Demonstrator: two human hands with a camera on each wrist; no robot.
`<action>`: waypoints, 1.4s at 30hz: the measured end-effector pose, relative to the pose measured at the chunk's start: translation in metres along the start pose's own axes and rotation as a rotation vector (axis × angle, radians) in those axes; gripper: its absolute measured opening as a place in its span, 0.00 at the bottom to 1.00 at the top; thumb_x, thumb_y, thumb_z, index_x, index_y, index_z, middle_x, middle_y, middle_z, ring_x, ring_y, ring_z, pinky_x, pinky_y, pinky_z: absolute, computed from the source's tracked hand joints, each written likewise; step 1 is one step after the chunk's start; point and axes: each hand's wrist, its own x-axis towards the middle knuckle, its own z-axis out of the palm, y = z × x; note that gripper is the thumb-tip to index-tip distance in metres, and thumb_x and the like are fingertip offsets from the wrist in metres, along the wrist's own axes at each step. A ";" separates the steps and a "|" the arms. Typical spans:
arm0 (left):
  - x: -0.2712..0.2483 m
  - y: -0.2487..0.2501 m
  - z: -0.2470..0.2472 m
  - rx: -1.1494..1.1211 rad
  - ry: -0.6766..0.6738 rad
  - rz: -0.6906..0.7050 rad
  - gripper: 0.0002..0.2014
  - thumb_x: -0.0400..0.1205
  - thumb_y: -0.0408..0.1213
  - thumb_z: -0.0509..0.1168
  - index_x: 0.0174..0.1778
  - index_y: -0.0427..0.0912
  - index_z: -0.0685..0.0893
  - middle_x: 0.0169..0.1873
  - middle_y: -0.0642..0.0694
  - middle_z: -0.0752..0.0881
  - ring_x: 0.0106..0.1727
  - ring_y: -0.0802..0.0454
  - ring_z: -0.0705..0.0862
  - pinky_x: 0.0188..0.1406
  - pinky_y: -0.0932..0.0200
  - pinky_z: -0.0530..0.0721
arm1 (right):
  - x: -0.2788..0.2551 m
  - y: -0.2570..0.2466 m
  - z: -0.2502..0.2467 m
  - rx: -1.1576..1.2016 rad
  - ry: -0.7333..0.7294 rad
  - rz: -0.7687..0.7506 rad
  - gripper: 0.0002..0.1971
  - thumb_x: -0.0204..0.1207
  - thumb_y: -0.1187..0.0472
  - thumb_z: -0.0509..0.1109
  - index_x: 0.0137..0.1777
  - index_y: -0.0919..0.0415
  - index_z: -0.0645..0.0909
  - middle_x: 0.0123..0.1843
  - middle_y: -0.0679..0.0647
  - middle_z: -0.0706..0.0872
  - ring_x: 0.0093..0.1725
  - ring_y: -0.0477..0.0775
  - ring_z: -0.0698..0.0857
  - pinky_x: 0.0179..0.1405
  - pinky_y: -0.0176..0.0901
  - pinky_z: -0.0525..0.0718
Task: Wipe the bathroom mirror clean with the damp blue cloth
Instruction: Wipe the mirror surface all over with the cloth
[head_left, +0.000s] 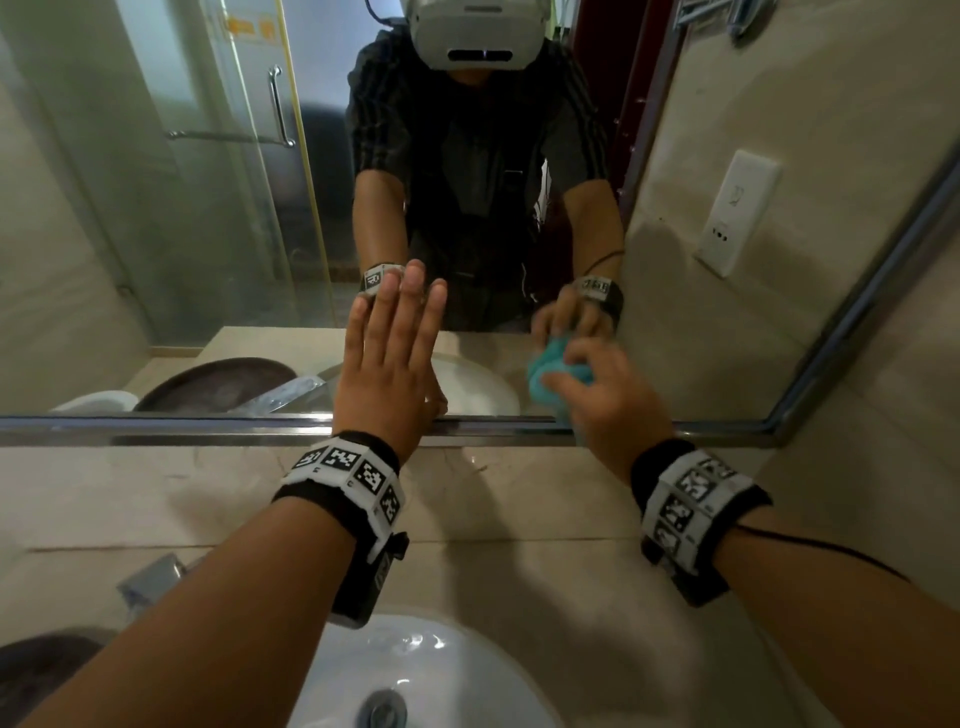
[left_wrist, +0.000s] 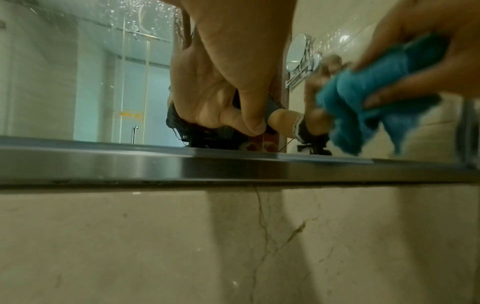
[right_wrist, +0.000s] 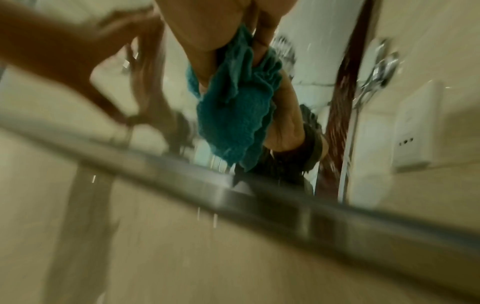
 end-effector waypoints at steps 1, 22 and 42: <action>-0.001 0.003 -0.002 -0.009 0.012 -0.017 0.64 0.65 0.50 0.78 0.82 0.40 0.35 0.82 0.40 0.37 0.81 0.43 0.32 0.81 0.43 0.42 | 0.011 0.005 -0.009 -0.040 0.051 0.014 0.16 0.77 0.51 0.61 0.59 0.57 0.81 0.60 0.54 0.77 0.58 0.53 0.75 0.55 0.40 0.73; 0.002 0.033 0.010 0.036 0.001 0.025 0.66 0.64 0.55 0.77 0.81 0.42 0.33 0.79 0.42 0.29 0.81 0.43 0.34 0.79 0.39 0.38 | 0.065 -0.029 -0.040 0.283 0.365 0.190 0.11 0.77 0.55 0.64 0.56 0.57 0.80 0.63 0.53 0.74 0.61 0.46 0.71 0.51 0.28 0.79; 0.003 0.034 0.009 0.045 -0.052 0.009 0.69 0.62 0.63 0.76 0.81 0.41 0.32 0.77 0.42 0.23 0.79 0.43 0.27 0.78 0.39 0.36 | -0.011 -0.020 0.013 0.115 -0.018 -0.010 0.20 0.56 0.61 0.83 0.50 0.60 0.85 0.55 0.61 0.84 0.50 0.64 0.82 0.45 0.51 0.85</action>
